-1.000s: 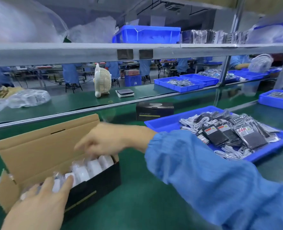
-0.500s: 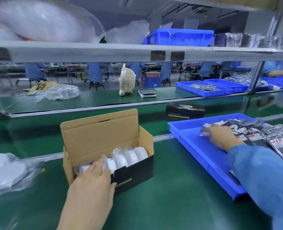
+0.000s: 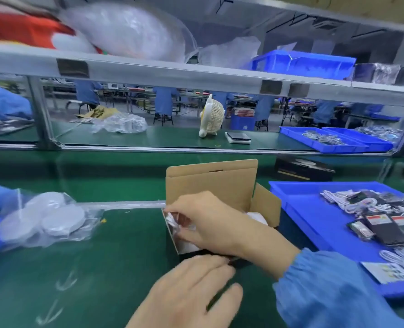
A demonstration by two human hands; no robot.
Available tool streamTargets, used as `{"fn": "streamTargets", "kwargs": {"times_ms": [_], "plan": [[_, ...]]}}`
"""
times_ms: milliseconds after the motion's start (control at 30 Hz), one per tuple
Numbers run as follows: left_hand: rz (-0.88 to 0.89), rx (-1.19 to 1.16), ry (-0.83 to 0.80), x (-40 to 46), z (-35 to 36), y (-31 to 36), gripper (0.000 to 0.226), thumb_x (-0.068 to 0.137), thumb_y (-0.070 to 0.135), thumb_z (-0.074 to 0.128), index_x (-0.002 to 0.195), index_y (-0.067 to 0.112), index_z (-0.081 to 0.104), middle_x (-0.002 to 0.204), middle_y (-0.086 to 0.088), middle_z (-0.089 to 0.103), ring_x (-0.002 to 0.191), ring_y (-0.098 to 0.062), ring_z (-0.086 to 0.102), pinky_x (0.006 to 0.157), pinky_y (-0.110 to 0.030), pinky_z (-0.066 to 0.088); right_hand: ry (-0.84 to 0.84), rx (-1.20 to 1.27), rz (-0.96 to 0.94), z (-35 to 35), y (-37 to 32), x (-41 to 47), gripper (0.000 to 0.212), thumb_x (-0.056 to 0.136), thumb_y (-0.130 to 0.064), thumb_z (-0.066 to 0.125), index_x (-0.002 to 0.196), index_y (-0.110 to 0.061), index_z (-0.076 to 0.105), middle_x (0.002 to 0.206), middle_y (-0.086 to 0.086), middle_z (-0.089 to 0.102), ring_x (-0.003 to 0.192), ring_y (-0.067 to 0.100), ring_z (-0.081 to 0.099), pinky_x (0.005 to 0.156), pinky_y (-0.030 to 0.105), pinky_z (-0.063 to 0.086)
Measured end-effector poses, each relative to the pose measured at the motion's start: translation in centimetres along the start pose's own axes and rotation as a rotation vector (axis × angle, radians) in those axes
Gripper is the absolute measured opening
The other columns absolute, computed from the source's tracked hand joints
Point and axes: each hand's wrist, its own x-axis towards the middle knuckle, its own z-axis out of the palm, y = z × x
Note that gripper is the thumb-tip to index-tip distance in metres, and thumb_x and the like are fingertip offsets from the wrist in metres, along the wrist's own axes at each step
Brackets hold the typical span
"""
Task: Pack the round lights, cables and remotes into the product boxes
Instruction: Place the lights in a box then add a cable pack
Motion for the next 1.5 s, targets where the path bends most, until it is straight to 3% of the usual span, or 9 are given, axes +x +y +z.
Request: {"fn": "streamTargets", "kwargs": {"times_ms": [200,333,433,567,633,833,1033,1200,1500], "plan": [[-0.540,-0.522,0.478,-0.2,-4.0,-5.0,0.014,0.085,0.027,0.073,0.093,0.038,0.074,0.100,0.016,0.073,0.090,-0.005,0.069,0.083,-0.025,0.056,-0.199,0.077,-0.031,1.3,1.3,-3.8,0.037,0.102,-0.028,0.040,0.112,-0.002,0.064,0.124,0.007,0.063,0.122,0.019,0.052,0.102,0.037,0.042],[-0.948,-0.946,0.189,1.9,-1.1,-6.7,0.055,0.063,0.056,0.073,0.116,0.047,0.060,0.121,0.013,0.067,0.110,-0.001,0.063,0.102,-0.037,0.046,0.029,0.052,-0.082,-1.4,2.5,-4.3,0.026,0.096,-0.029,0.055,0.113,-0.017,0.072,0.122,-0.006,0.067,0.112,0.009,0.058,0.101,0.023,0.041],[-0.937,-1.030,0.069,2.6,0.6,-6.9,0.041,0.068,0.056,0.080,0.104,0.057,0.061,0.110,0.017,0.072,0.101,0.002,0.067,0.089,-0.025,0.046,0.707,0.232,0.369,-4.4,8.6,-5.6,0.023,0.094,-0.009,0.059,0.113,-0.018,0.070,0.109,-0.007,0.071,0.100,0.010,0.067,0.093,0.026,0.050],[-0.955,-0.944,0.064,2.5,2.5,-7.7,0.060,0.079,0.022,0.082,0.124,0.043,0.050,0.109,0.015,0.072,0.100,-0.003,0.068,0.093,-0.030,0.049,0.309,0.834,0.931,-2.1,12.3,-7.6,0.029,0.103,-0.022,0.045,0.113,-0.028,0.072,0.110,-0.002,0.069,0.090,0.011,0.067,0.082,0.026,0.054],[-0.925,-0.921,0.019,2.6,2.2,-8.4,0.072,0.079,0.016,0.082,0.132,0.046,0.043,0.112,0.017,0.071,0.104,-0.003,0.067,0.098,-0.033,0.047,0.215,1.159,0.868,-0.1,11.4,-8.6,0.038,0.101,-0.023,0.045,0.085,-0.029,0.079,0.089,-0.006,0.073,0.072,0.005,0.068,0.058,0.016,0.051],[-0.606,-0.936,0.017,1.4,0.8,-10.4,0.055,0.070,0.011,0.087,0.114,0.037,0.067,0.122,0.004,0.069,0.118,-0.012,0.062,0.093,-0.016,0.047,0.356,1.030,0.483,2.4,8.7,-11.6,0.035,0.089,-0.001,0.064,0.111,-0.028,0.068,0.118,-0.003,0.070,0.111,0.011,0.065,0.089,0.018,0.049],[-0.416,-0.813,0.003,0.5,0.1,-10.8,0.060,0.069,0.076,0.066,0.096,0.022,0.073,0.121,0.003,0.070,0.125,-0.012,0.058,0.103,-0.029,0.044,0.086,0.816,0.365,2.4,8.5,-13.0,0.022,0.094,-0.018,0.063,0.116,-0.019,0.065,0.143,0.005,0.052,0.126,0.007,0.050,0.107,0.023,0.038],[-0.425,-0.766,0.011,0.3,0.6,-10.3,0.018,0.078,0.042,0.063,0.086,0.027,0.068,0.116,0.004,0.071,0.112,-0.014,0.064,0.092,-0.020,0.048,0.260,0.951,0.351,2.8,7.3,-14.0,0.067,0.081,-0.068,0.055,0.122,-0.015,0.059,0.148,0.000,0.046,0.138,0.020,0.041,0.106,0.048,0.031],[-0.193,-0.608,-0.094,-0.6,0.0,-11.1,0.024,0.090,0.034,0.065,0.111,0.031,0.075,0.131,0.007,0.064,0.133,-0.020,0.051,0.103,-0.031,0.044,0.336,1.000,0.258,3.6,6.8,-14.8,0.030,0.072,-0.037,0.073,0.098,-0.022,0.071,0.136,0.001,0.057,0.133,0.024,0.047,0.093,0.034,0.049]]}}
